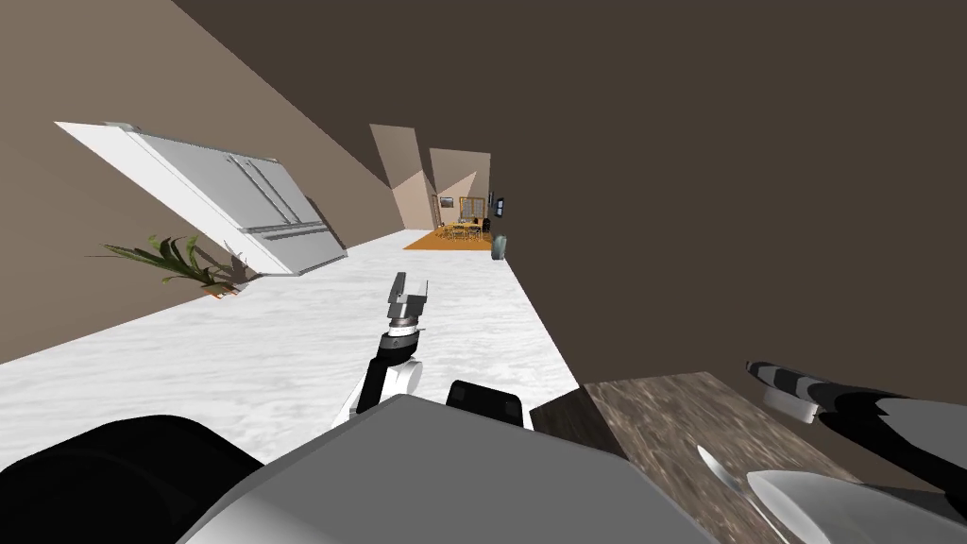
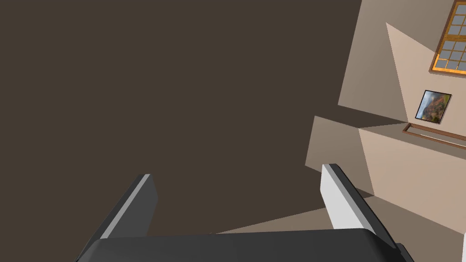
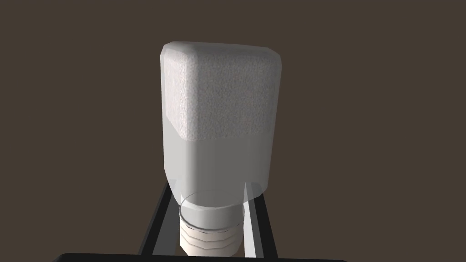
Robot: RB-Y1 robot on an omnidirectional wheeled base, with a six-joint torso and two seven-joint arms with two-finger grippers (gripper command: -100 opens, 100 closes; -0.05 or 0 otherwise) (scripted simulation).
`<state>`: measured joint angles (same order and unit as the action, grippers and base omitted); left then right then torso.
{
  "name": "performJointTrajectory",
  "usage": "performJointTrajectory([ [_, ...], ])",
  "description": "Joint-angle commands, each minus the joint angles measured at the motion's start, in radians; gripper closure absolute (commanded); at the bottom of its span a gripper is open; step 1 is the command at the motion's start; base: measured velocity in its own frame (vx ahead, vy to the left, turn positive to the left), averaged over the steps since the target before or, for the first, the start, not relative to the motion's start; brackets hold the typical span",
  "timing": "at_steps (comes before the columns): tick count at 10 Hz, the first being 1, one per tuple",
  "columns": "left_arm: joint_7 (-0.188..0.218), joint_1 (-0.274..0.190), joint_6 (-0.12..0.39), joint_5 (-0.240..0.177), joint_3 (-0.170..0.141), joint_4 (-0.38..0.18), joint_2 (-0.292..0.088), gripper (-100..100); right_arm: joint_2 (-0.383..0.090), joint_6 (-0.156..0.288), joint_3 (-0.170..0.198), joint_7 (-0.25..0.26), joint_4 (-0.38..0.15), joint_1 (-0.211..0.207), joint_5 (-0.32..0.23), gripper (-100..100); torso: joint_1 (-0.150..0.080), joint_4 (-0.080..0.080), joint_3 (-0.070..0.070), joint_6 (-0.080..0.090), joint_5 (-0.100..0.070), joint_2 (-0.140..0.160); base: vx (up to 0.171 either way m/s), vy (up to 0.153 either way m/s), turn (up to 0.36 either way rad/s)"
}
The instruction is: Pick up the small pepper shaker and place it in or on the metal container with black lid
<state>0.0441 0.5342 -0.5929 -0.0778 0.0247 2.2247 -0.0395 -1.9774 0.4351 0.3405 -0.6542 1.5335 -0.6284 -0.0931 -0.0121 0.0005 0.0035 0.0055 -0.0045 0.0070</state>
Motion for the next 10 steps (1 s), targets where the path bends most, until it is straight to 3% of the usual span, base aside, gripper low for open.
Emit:
performJointTrajectory([
  [1, 0.0, 0.0, 0.0, 0.0, 0.0, 0.0, 0.0, 0, -0.024, 0.011, 0.03, -0.044, 0.002, 0.001, -0.005, 100, 0.0, 0.0, 0.0, 0.0, 0.0, 0.0, -0.106, -0.074, 0.061],
  [4, 0.0, 0.0, 0.0, 0.0, 0.0, 0.0, 0.0, 0, -0.072, 0.032, 0.088, -0.107, -0.013, -0.01, 0.025, 100, 0.002, 0.0, -0.001, 0.0, 0.0, -0.002, -0.109, -0.083, 0.084],
  [7, 0.0, 0.0, 0.0, 0.0, 0.0, 0.0, 0.0, 0, -0.09, 0.04, 0.115, -0.152, -0.02, -0.016, 0.039, 100, 0.004, 0.0, 0.0, 0.001, 0.001, -0.001, -0.097, -0.059, 0.057],
  [10, 0.0, 0.0, 0.0, 0.0, 0.0, 0.0, 0.0, 0, -0.128, 0.056, 0.183, -0.231, -0.036, -0.034, 0.072, 100, 0.001, 0.001, 0.0, 0.001, 0.0, 0.0, -0.125, -0.098, 0.085],
])
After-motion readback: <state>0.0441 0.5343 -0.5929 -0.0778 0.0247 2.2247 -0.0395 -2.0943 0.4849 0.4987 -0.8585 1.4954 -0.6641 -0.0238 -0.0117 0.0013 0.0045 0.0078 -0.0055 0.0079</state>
